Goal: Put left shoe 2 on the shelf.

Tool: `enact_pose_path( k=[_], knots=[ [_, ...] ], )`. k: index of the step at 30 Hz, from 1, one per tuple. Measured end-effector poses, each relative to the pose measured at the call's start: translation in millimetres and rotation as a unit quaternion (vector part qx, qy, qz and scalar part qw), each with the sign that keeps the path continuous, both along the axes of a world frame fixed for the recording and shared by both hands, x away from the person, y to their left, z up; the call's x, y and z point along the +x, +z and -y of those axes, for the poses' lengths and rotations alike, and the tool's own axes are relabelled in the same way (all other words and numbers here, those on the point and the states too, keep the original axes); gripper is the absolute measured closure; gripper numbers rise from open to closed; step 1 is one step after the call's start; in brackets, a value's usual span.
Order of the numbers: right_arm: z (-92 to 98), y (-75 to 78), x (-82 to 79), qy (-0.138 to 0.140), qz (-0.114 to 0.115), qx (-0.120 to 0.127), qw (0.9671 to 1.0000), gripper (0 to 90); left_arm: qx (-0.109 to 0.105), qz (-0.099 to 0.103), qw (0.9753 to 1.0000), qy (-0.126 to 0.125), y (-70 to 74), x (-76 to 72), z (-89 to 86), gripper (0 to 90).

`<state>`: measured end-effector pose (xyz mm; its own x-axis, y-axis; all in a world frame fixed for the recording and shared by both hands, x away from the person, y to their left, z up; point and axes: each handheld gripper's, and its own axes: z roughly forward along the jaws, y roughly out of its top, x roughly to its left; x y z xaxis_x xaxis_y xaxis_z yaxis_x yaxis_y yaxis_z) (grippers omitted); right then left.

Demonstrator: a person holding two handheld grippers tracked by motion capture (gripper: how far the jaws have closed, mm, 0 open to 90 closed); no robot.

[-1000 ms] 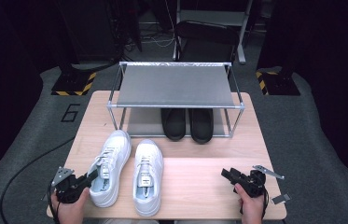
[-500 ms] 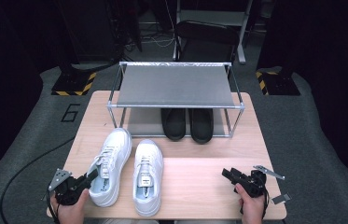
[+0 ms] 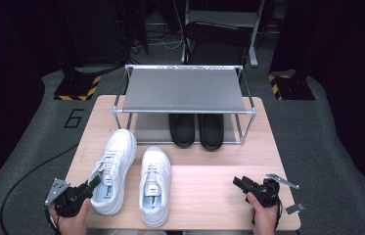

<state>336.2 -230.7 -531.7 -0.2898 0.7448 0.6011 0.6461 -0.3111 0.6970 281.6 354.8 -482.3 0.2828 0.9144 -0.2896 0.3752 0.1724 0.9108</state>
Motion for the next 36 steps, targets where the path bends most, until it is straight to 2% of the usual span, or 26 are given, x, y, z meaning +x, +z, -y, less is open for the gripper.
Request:
enact_pose_path(
  k=[6, 7, 8, 12, 13, 18, 24, 28, 36],
  knots=[
    [-0.2, 0.7, -0.1, 0.0, 0.003, -0.004, 1.0, 42.0, -0.014, 0.029, 0.9995, 0.0, 9.2, -4.7, -2.3, 81.7],
    [-0.5, 1.7, -0.4, -0.002, 0.0, -0.005, 1.0, 41.9, -0.013, 0.031, 0.9994, -0.001, 11.4, -4.9, -2.8, 81.7],
    [0.3, 1.0, -0.1, -0.001, 0.009, -0.01, 0.9999, 41.9, -0.014, 0.037, 0.9992, 0.001, 13.9, -5.5, -2.7, 81.6],
    [-0.1, 1.9, -0.8, -0.004, 0.0, -0.005, 1.0, 41.8, -0.017, 0.049, 0.9986, 0.003, 22.9, -6.6, -2.1, 81.6],
    [0.2, 1.1, -0.3, -0.003, 0.005, -0.005, 1.0, 41.8, -0.015, 0.051, 0.9986, 0.002, 24.8, -6.8, -2.3, 81.6],
    [0.0, 1.3, -0.8, -0.003, 0.0, -0.002, 1.0, 41.8, -0.018, 0.066, 0.9976, 0.001, 39.2, -8.6, -2.6, 81.6],
    [1.2, 1.0, -0.5, -0.001, 0.007, -0.005, 1.0, 41.9, -0.017, 0.089, 0.9959, 0.002, 59.2, -9.6, -3.0, 81.6],
    [1.1, 1.6, -0.9, -0.004, 0.004, -0.002, 1.0, 41.8, -0.018, 0.101, 0.9947, 0.002, 70.2, -6.8, -2.3, 81.5],
    [2.7, 2.2, -1.2, -0.005, 0.003, 0.0, 1.0, 41.9, -0.024, 0.111, 0.9935, 0.001, 78.6, 0.0, 0.0, 81.5]
  ],
)
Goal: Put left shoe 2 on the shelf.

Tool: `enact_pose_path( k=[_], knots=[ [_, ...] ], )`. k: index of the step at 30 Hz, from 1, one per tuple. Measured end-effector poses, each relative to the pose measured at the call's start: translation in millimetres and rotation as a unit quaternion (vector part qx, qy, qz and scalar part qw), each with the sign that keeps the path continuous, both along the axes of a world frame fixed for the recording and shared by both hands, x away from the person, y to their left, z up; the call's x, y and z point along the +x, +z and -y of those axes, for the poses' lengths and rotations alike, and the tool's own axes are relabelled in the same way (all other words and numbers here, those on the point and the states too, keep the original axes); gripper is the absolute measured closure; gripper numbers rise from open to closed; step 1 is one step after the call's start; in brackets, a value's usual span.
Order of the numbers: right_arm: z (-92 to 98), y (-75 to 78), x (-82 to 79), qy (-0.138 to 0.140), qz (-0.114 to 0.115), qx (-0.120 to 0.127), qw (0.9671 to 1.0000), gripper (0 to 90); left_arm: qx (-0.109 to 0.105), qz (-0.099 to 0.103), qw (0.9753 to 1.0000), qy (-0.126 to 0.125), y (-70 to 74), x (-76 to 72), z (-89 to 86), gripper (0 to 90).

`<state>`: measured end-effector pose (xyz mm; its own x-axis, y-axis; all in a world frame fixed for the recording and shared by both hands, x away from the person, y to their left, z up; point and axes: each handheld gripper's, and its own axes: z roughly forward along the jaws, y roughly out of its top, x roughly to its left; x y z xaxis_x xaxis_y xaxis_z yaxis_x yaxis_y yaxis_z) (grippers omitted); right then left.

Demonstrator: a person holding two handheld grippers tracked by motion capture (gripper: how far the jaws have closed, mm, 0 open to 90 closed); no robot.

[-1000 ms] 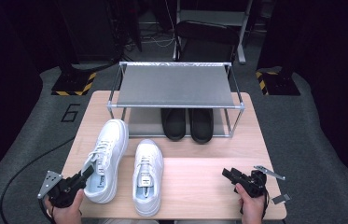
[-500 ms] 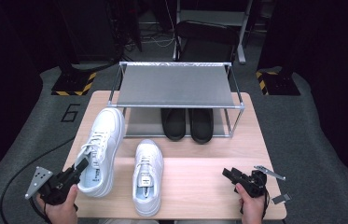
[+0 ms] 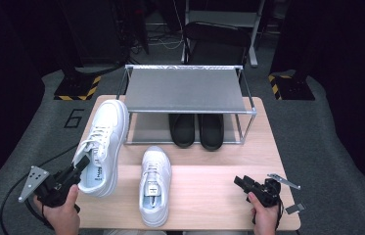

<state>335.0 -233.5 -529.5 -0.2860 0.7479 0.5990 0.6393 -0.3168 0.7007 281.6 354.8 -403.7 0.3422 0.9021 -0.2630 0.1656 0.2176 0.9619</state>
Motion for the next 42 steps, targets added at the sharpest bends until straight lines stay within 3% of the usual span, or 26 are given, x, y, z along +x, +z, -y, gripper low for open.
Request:
enact_pose_path(
  k=[9, 22, 25, 26, 27, 29, 42],
  knots=[
    [0.4, 0.0, -0.2, -0.002, 0.003, 0.002, 1.0, 40.5, 0.005, 0.005, 0.9999, -0.011, 12.1, 12.0, 6.1, 81.4],
    [-1.6, 1.4, 0.1, -0.003, 0.005, -0.005, 1.0, 37.4, -0.003, 0.013, 0.9995, -0.028, 35.8, 42.9, 20.3, 81.4],
    [-2.5, 2.9, -0.8, 0.004, 0.013, -0.01, 0.9999, 39.8, -0.006, 0.013, 0.9994, -0.03, 38.8, 48.6, 23.4, 81.3],
    [-1.6, 2.3, 0.5, 0.006, 0.028, -0.025, 0.9993, 40.7, -0.006, 0.013, 0.9994, -0.031, 39.7, 50.5, 24.5, 81.3],
    [-2.2, 2.9, 0.3, 0.006, 0.028, -0.026, 0.9993, 41.1, 0.0, 0.012, 0.9994, -0.034, 40.7, 52.1, 24.4, 81.3],
    [-3.4, 2.7, 1.1, 0.016, 0.026, -0.01, 0.9995, 42.4, -0.008, 0.012, 0.9993, -0.034, 42.6, 55.1, 26.6, 81.3],
    [-6.5, -1.8, 4.9, 0.033, 0.022, 0.003, 0.9992, 32.2, -0.006, 0.016, 0.9992, -0.035, 52.9, 70.0, 33.0, 81.3]
  ],
)
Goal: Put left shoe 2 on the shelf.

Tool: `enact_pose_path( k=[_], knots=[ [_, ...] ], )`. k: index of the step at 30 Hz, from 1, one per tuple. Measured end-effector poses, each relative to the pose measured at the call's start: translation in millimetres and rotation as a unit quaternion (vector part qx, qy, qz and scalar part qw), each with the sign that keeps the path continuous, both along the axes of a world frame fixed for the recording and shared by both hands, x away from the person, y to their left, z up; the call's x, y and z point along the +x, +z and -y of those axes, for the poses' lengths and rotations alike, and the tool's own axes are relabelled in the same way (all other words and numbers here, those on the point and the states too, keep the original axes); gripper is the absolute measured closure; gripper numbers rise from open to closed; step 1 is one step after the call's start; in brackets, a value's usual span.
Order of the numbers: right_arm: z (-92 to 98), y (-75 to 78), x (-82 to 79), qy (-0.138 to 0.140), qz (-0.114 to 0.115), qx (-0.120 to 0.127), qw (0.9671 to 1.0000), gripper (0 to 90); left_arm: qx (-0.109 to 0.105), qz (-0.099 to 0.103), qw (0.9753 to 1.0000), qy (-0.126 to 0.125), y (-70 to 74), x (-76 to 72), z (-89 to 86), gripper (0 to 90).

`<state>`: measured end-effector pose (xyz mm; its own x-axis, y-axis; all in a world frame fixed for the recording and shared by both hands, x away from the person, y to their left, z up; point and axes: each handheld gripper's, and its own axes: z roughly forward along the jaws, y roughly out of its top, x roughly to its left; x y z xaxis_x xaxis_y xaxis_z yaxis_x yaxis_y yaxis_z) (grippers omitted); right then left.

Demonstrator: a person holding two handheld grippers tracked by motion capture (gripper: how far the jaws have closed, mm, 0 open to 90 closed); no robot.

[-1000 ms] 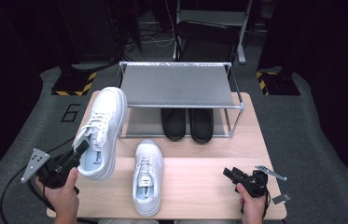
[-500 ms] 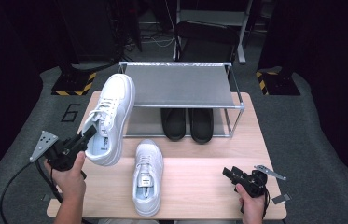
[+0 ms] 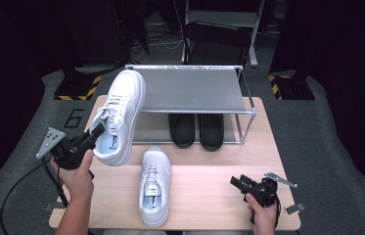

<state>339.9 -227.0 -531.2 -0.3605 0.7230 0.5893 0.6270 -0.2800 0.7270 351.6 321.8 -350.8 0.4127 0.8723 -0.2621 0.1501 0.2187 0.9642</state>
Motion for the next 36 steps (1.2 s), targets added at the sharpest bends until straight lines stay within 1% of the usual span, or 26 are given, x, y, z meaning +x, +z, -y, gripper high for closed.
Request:
enact_pose_path(
  k=[1, 2, 3, 4, 5, 7, 10, 11, 12, 13, 15, 16, 19, 21, 22, 23, 24, 25, 27, 28, 29, 30, 32, 33, 34, 36],
  knots=[
    [-1.4, -0.2, 0.0, -0.004, -0.011, 0.001, 0.9999, 31.8, 0.0, -0.001, 1.0, 0.0, 0.5, 0.6, 0.6, 81.3],
    [-1.4, -0.2, 0.0, -0.004, -0.011, 0.001, 0.9999, 31.8, 0.006, 0.0, 1.0, -0.003, 1.1, 1.8, 0.3, 81.3],
    [-1.8, -0.6, -0.1, -0.003, -0.013, -0.001, 0.9999, 31.8, 0.005, -0.002, 1.0, -0.004, 1.8, 2.4, 1.2, 81.3],
    [-1.3, -0.7, 0.3, -0.001, -0.01, -0.007, 0.9999, 31.8, 0.005, 0.0, 1.0, -0.003, 2.4, 3.6, 2.2, 81.3],
    [-2.2, -0.4, 0.0, 0.0, -0.013, -0.001, 0.9999, 31.6, 0.005, -0.001, 1.0, -0.005, 2.9, 4.1, 3.0, 81.3],
    [-2.8, -0.4, 0.1, -0.001, -0.007, 0.001, 1.0, 31.3, 0.005, -0.001, 1.0, -0.007, 3.9, 6.0, 4.5, 81.3],
    [-3.0, 0.2, -0.5, -0.001, -0.009, 0.002, 1.0, 29.9, 0.005, 0.0, 1.0, -0.007, 5.3, 8.9, 7.3, 81.3],
    [-2.2, 0.1, -0.3, -0.001, -0.005, -0.003, 1.0, 29.8, 0.007, 0.0, 1.0, -0.006, 5.7, 10.1, 8.2, 81.3],
    [-2.4, 0.2, -0.3, -0.003, -0.003, 0.002, 1.0, 29.2, 0.009, -0.001, 0.9999, -0.009, 6.1, 10.7, 8.6, 81.3],
    [-2.5, 0.6, -0.3, -0.003, -0.002, 0.002, 1.0, 28.4, 0.003, 0.001, 1.0, -0.007, 6.4, 12.0, 10.1, 81.3],
    [-2.6, 1.2, 0.0, -0.003, -0.001, -0.002, 1.0, 26.2, 0.004, 0.001, 1.0, -0.007, 7.1, 14.0, 11.7, 81.3],
    [-2.4, 1.1, 0.6, -0.003, 0.001, -0.009, 1.0, 22.7, 0.003, 0.001, 1.0, -0.008, 7.3, 14.7, 12.1, 81.3],
    [-3.0, 1.2, 0.6, -0.007, 0.003, -0.017, 0.9998, 20.1, 0.009, 0.0, 0.9999, -0.01, 8.6, 17.4, 12.6, 81.3],
    [-3.7, 2.0, 0.7, -0.007, -0.002, -0.022, 0.9997, 18.2, 0.006, 0.0, 0.9999, -0.009, 9.8, 19.0, 14.1, 81.3],
    [-4.7, 1.9, 0.6, -0.003, -0.005, -0.017, 0.9998, 18.1, 0.002, 0.003, 1.0, -0.009, 10.3, 20.0, 15.2, 81.3],
    [-5.4, 1.3, 1.0, 0.003, -0.002, -0.014, 0.9999, 18.1, 0.01, 0.0, 0.9999, -0.012, 11.2, 20.3, 14.7, 81.3],
    [-7.0, 1.9, 1.6, 0.014, -0.004, -0.013, 0.9998, 17.1, 0.01, 0.003, 0.9999, -0.012, 12.0, 21.3, 15.5, 81.4],
    [-7.0, 1.9, 1.6, 0.014, -0.004, -0.013, 0.9998, 17.1, 0.01, 0.003, 0.9999, -0.013, 12.7, 21.9, 16.0, 81.4],
    [-9.5, 0.9, 3.1, 0.022, 0.011, -0.014, 0.9996, 16.7, 0.004, 0.004, 0.9999, -0.01, 14.4, 23.8, 18.0, 81.3],
    [-10.7, 1.9, 2.3, 0.03, 0.009, -0.015, 0.9994, 16.8, 0.011, 0.004, 0.9998, -0.013, 14.8, 24.4, 17.8, 81.4],
    [-12.2, 2.3, 2.0, 0.038, 0.015, -0.012, 0.9991, 16.8, 0.005, 0.006, 0.9999, -0.01, 14.9, 25.5, 19.5, 81.5],
    [-13.4, 2.7, 2.4, 0.05, 0.03, -0.013, 0.9982, 18.6, 0.005, 0.002, 0.9999, -0.014, 14.7, 27.8, 20.1, 81.5],
    [-13.5, 3.0, 2.1, 0.051, 0.031, -0.015, 0.9981, 19.0, 0.0, 0.002, 0.9999, -0.012, 14.6, 29.3, 21.7, 81.5],
    [-14.4, 3.4, 1.9, 0.049, 0.029, -0.011, 0.9983, 19.6, 0.001, 0.002, 0.9999, -0.012, 14.4, 30.7, 23.0, 81.6],
    [-13.3, 3.1, 1.5, 0.05, 0.029, -0.011, 0.9983, 21.5, 0.004, 0.0, 0.9999, -0.014, 14.4, 33.3, 25.4, 81.6],
    [-13.3, 2.5, 1.6, 0.049, 0.033, -0.007, 0.9982, 21.5, 0.01, 0.001, 0.9998, -0.015, 14.3, 35.1, 25.9, 81.5]
  ],
)
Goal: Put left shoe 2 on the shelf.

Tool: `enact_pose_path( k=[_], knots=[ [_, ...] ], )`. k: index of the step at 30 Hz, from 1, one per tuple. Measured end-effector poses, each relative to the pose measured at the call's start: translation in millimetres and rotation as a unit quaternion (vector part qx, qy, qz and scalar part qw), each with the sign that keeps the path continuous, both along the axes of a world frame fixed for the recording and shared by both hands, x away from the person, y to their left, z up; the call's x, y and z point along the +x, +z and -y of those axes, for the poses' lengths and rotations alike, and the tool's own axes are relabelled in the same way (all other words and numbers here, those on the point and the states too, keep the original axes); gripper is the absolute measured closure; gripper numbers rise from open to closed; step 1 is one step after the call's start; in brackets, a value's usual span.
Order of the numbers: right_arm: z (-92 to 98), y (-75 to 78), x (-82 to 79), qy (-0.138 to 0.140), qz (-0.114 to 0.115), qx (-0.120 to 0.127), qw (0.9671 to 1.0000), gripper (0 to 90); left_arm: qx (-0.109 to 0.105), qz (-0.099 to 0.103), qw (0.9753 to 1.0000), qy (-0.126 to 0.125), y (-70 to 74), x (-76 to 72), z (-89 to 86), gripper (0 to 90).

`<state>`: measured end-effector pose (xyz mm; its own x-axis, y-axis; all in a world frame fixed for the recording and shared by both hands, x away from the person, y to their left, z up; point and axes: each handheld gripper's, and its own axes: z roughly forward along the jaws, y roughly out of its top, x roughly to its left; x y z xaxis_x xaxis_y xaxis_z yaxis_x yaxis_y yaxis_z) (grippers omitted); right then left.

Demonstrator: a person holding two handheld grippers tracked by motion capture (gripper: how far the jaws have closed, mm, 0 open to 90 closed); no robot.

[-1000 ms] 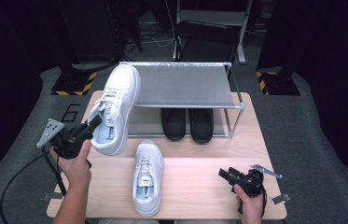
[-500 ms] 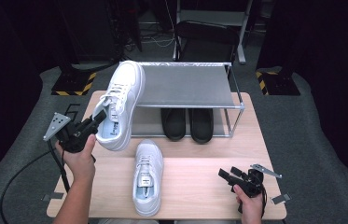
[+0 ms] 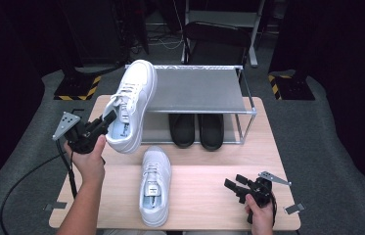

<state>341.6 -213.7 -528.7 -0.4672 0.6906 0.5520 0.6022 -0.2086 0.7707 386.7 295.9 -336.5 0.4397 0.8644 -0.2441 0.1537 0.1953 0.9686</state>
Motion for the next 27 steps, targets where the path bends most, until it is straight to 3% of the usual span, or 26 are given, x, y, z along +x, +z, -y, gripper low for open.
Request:
enact_pose_path(
  k=[7, 10, 21, 27],
  knots=[
    [0.8, 0.0, -0.6, -0.001, -0.013, -0.003, 0.9999, 21.3, -0.001, -0.006, 1.0, 0.002, 4.8, 16.4, 9.6, 81.5],
    [0.6, -0.3, -0.7, -0.002, -0.018, -0.002, 0.9998, 20.6, -0.003, -0.006, 1.0, 0.007, 12.8, 30.1, 16.3, 81.4],
    [2.2, -1.6, -0.1, 0.001, -0.015, 0.0, 0.9999, 20.3, -0.005, -0.005, 0.9999, 0.015, 33.5, 61.7, 30.9, 81.5],
    [2.7, -1.6, -1.1, -0.001, -0.015, 0.001, 0.9999, 20.2, -0.014, -0.017, 0.9996, 0.018, 40.8, 82.3, 40.3, 81.4]
  ],
)
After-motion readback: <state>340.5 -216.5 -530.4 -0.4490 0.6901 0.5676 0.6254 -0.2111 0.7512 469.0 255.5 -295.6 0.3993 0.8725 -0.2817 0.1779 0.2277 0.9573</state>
